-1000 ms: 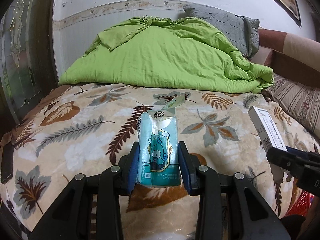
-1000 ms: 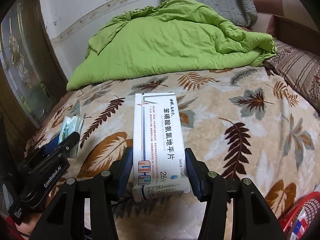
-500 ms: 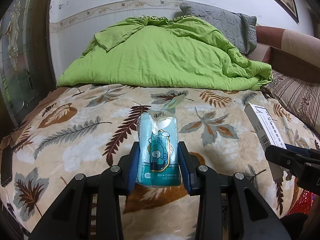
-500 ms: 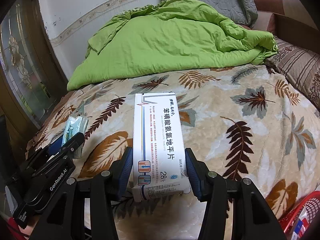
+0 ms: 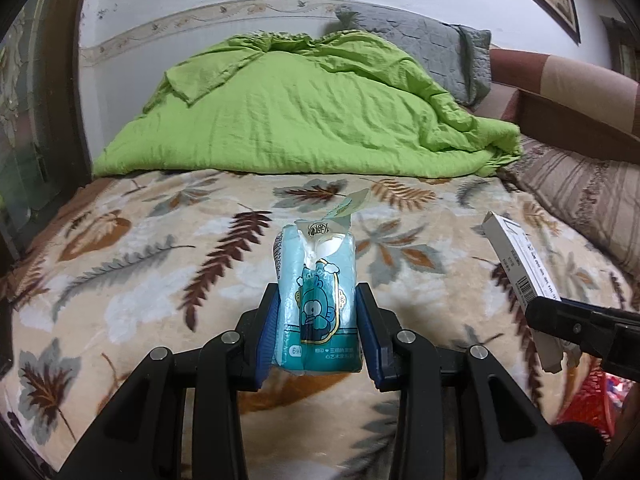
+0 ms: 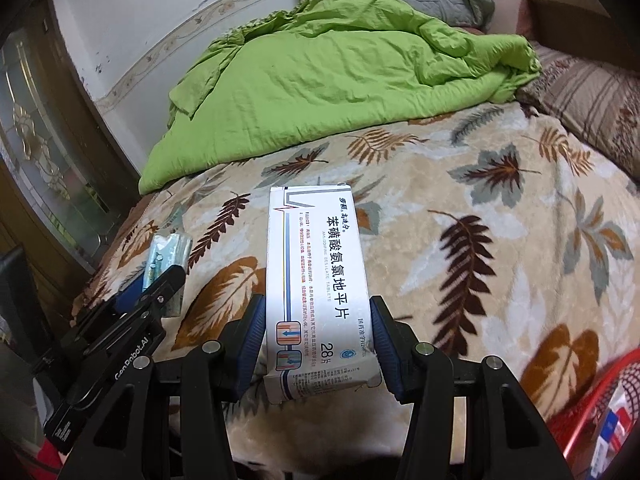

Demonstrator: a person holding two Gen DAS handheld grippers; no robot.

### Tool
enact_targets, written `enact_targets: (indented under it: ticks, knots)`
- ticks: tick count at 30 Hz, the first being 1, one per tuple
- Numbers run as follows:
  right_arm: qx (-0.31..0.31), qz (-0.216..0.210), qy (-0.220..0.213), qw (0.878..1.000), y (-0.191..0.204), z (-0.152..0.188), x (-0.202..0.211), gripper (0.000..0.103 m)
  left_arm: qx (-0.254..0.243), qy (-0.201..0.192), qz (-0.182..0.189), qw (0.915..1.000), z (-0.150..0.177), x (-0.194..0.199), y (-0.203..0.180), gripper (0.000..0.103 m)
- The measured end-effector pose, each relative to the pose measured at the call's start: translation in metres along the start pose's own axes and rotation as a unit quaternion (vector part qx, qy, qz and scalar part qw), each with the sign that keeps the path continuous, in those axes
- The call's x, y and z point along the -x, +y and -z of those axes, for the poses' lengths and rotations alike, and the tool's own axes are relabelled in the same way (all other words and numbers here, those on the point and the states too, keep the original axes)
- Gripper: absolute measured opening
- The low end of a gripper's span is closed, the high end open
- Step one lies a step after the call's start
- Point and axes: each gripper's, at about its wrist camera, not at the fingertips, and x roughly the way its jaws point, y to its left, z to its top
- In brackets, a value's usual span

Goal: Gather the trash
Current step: 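Carry both items over the red basket and open both grippers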

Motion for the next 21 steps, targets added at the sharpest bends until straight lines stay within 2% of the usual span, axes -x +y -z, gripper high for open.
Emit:
enact_targets:
  ticks: [4,6,10,12,15,19,21]
  knots:
    - [-0.027,-0.006,-0.008,1.0,-0.019,0.002,0.029,0.055,-0.012,0.003,0.041,0.9991,-0.001,0.01,-0.019,0.036]
    - [-0.041,-0.005,-0.016,0.999,-0.031,0.004,0.051,0.055,-0.022,0.005,0.074,0.997,-0.002,0.018,-0.035,0.036]
    - [-0.07,0.015,-0.04,0.997,-0.064,0.008,0.101,0.055,-0.044,0.016,0.15,0.9875,-0.008,0.036,-0.074,0.036]
    - [-0.089,0.04,-0.054,0.994,-0.089,0.015,0.134,0.056,-0.057,0.025,0.195,0.9788,-0.01,0.045,-0.099,0.036]
    - [-0.12,0.07,-0.069,0.988,-0.121,0.027,0.17,0.056,-0.077,0.042,0.262,0.9611,-0.012,0.057,-0.14,0.036]
    - [-0.172,0.108,-0.08,0.976,-0.166,0.05,0.212,0.056,-0.099,0.091,0.345,0.9291,-0.004,0.065,-0.202,0.036]
    - [-0.198,0.117,-0.076,0.97,-0.186,0.063,0.224,0.056,-0.115,0.11,0.367,0.9165,0.003,0.068,-0.227,0.036]
